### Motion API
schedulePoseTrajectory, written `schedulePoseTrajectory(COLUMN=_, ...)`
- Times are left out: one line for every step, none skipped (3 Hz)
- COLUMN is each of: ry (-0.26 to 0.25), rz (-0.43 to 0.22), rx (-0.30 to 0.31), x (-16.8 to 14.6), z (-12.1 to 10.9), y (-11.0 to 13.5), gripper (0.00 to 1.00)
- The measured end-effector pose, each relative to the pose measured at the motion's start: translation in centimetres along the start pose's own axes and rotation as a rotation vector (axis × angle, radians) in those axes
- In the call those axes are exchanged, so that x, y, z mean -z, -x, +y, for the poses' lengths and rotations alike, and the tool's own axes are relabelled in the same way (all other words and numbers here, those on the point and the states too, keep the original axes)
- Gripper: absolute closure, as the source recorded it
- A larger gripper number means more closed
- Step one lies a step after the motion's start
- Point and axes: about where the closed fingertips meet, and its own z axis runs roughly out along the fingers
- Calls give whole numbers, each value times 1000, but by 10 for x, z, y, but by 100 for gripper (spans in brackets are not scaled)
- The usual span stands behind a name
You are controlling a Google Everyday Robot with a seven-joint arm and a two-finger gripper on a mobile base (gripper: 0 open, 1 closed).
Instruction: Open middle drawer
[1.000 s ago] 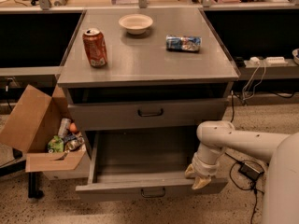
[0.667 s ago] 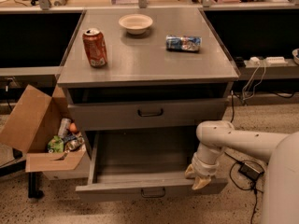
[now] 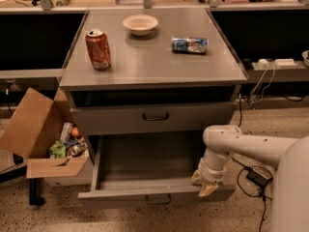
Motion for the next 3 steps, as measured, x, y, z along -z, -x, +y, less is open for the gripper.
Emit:
schedulePoseTrajectory(ry=0, rz=0, rx=0, x=0, z=0, y=0, gripper=20)
schedulePoseTrajectory(ry=0, rz=0, rx=0, x=0, z=0, y=0, gripper=0)
schedulePoseTrajectory(ry=0, rz=0, rx=0, x=0, z=0, y=0, gripper=0)
